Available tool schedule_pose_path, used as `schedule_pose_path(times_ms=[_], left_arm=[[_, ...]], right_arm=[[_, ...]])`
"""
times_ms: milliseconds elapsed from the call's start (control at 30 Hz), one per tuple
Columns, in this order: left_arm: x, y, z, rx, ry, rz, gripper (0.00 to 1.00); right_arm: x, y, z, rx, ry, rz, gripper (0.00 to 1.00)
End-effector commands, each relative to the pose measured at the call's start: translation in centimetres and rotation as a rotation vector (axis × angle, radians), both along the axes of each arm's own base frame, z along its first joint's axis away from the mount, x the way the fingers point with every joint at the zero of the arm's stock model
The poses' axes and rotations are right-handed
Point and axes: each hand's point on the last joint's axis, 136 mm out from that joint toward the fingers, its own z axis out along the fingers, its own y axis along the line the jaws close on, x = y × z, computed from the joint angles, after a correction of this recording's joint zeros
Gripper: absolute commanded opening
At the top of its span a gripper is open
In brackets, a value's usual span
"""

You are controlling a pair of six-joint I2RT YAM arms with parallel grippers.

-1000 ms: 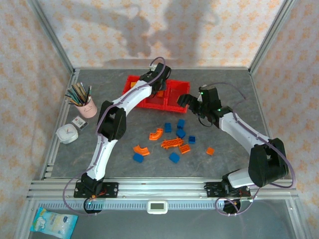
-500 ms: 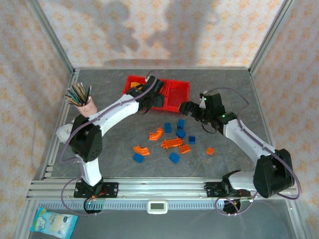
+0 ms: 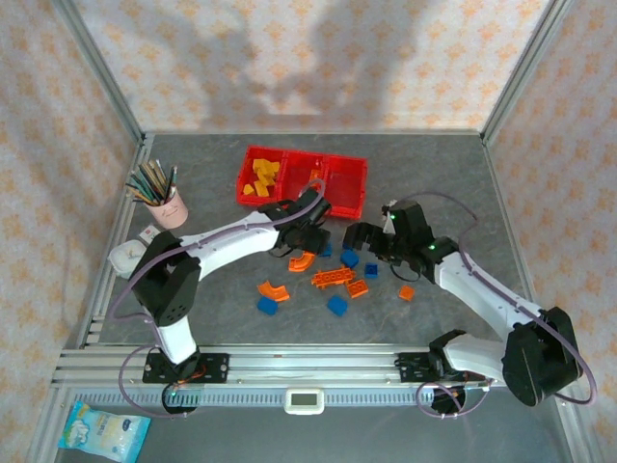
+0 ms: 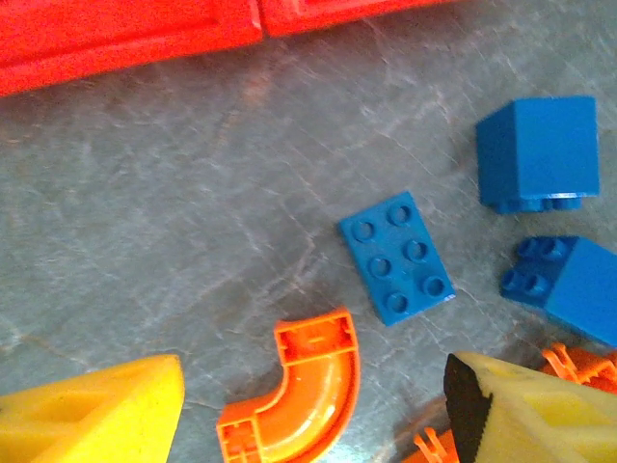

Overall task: Sort the legos into containers by color
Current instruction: Pick up the lego from the center of the table.

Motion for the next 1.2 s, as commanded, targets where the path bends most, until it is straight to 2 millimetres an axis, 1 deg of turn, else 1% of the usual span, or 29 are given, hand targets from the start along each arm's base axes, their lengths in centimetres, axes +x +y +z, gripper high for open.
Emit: schedule_pose_path(times_ms=[0,100,133,167,367,567,900,1000,1033,1067,1167], left_arm=[[0.8,-0.9,-1.1,0.019,0.019,-0.012,0.76],[0.9,-1.4,-2.1,0.024,0.041,0.009,0.76],[1.0,-1.5,-2.1,0.022,0.043,0.016,0.76],[0.8,-1.4,-3.5,0.047,0.067,0.025,0.76],[0.5,-0.4,-5.1,0.090,0.086,0.087,0.76],[-0.6,0.0,-6.4,0.095,0.121,0.090,0.72],[-1.0,1.2,-6.3,0.135,0.116,0.099,0.67],[-1.2,1.2,-5.8,0.111,0.108,0.097,0.67],[-1.2,0.7,-4.7,0.073,0.093,0.088,0.67],[-1.3,0.4,-4.3,0.042,0.087,0.078,0.67],[-1.4,0.2,-3.4,0.011,0.073,0.076,0.69]], right_arm=[[0.0,-0.3,0.1,-0.002,-0.011,-0.028,1.00],[0.0,-0.5,0.3,-0.008,-0.018,-0.035,1.00],[0.0,-0.6,0.3,-0.011,-0.020,-0.037,1.00],[0.0,-0.7,0.3,-0.014,-0.021,-0.040,1.00],[0.1,-0.7,0.2,-0.024,-0.020,-0.038,0.99],[0.2,-0.6,0.0,-0.020,-0.015,-0.037,1.00],[0.3,-0.7,0.2,-0.023,-0.019,-0.042,1.00],[0.3,-0.6,0.2,-0.023,-0.020,-0.040,1.00],[0.3,-0.6,0.3,-0.023,-0.022,-0.040,1.00],[0.4,-0.6,0.3,-0.024,-0.023,-0.041,0.99],[0.6,-0.5,0.6,-0.021,-0.026,-0.038,1.00]])
